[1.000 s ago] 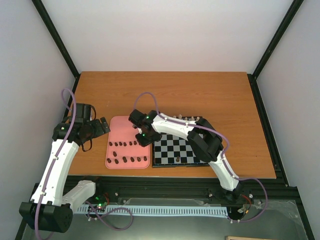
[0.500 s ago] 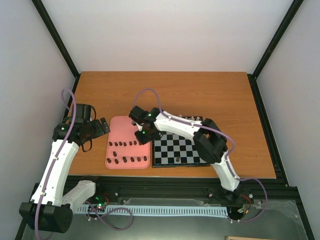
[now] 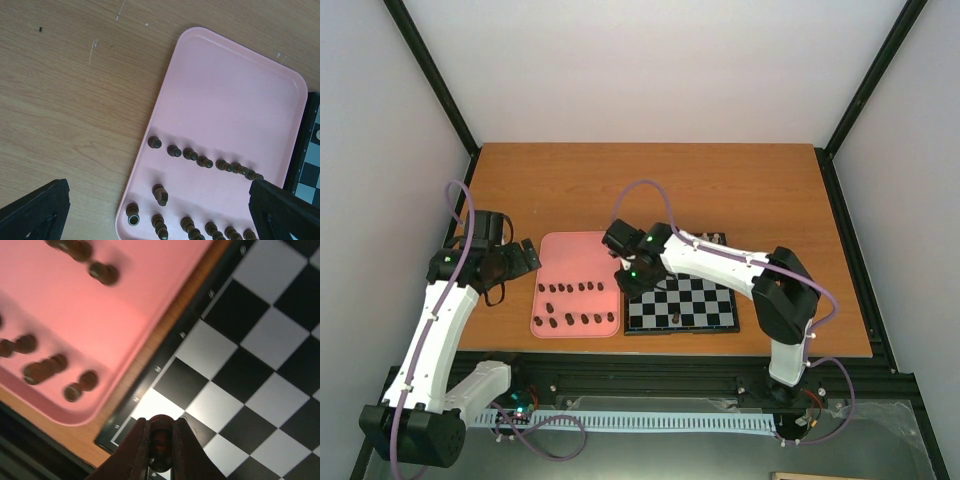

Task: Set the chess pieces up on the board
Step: Place the chess piece on the chessboard.

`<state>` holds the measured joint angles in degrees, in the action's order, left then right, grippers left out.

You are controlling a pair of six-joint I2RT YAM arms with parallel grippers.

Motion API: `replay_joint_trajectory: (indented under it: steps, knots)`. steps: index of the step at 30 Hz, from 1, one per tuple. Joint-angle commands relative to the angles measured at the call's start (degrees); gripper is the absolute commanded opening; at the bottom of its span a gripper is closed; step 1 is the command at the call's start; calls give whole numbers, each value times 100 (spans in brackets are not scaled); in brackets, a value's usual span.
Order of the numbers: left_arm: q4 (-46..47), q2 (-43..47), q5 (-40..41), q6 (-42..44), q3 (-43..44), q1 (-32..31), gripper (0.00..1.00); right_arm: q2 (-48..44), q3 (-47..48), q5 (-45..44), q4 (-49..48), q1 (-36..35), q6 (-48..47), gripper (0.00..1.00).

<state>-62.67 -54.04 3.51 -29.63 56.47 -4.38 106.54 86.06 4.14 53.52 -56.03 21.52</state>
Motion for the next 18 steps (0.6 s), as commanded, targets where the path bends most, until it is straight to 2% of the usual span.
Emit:
replay_joint_trajectory:
  steps: [1,18]
  knots:
    - [104,10,-34,36,27,36,100,-25,-315,-284,-87,-78,247,3]
    - [115,-23,-24,45,-37,40,100,220,-697,-182,-378,-239,327,3]
